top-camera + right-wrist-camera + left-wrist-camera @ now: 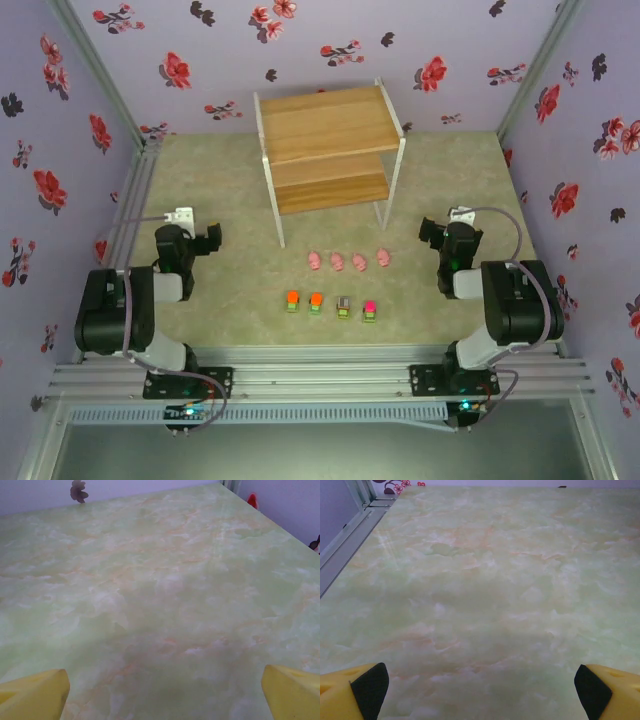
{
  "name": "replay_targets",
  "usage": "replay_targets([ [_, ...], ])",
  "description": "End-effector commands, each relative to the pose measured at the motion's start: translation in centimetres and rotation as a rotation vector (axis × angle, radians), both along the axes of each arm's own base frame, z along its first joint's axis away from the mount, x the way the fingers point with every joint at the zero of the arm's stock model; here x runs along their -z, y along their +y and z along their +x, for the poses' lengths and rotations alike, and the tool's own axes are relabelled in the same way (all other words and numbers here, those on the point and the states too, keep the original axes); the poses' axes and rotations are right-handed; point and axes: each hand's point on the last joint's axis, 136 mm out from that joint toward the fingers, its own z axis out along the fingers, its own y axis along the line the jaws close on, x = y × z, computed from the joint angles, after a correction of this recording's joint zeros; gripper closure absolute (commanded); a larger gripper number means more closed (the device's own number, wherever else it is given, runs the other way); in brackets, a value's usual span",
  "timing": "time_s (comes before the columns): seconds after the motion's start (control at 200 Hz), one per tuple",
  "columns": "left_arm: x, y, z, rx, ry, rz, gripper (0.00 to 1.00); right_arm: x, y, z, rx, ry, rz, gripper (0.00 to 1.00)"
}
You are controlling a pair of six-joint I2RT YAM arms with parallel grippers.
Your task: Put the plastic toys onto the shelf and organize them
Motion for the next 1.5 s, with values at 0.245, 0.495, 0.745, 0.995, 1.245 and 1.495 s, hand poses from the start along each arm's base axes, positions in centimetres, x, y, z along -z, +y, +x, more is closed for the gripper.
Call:
replay_targets([
  [0.245, -1.2, -0.3, 0.9, 0.002, -0.044, 0.039, 0.0, -0.8, -0.2, 0.7, 0.0, -0.028, -0.009, 0.01],
  [0.495, -1.2, 0.0, 1.0, -0.007, -0.043, 0.032, 0.0, -0.8, -0.2, 0.7, -0.001, -0.028, -0.009, 0.01],
  [0.745, -1.2, 0.5, 0.9, -0.028, -0.043, 0.02, 0.0, -0.8, -0.2, 0.8, -0.008, -0.03, 0.002, 0.01],
  [0.995, -1.2, 0.6, 0.9, -0.034, -0.046, 0.021, 0.0, -0.8, -0.2, 0.7, -0.008, -0.031, 0.001, 0.01],
  [1.245, -3.1, 2.4, -1.0, -0.171, -0.141, 0.026, 0.0, -1.7, -0.5, 0.0, 0.012, -0.079, -0.009, 0.01],
  [1.495, -6.3, 2.6, -3.8, -0.299, -0.23, 0.142, 0.0, -4.0, -1.6, -1.7, 0.123, -0.12, -0.067, 0.01],
])
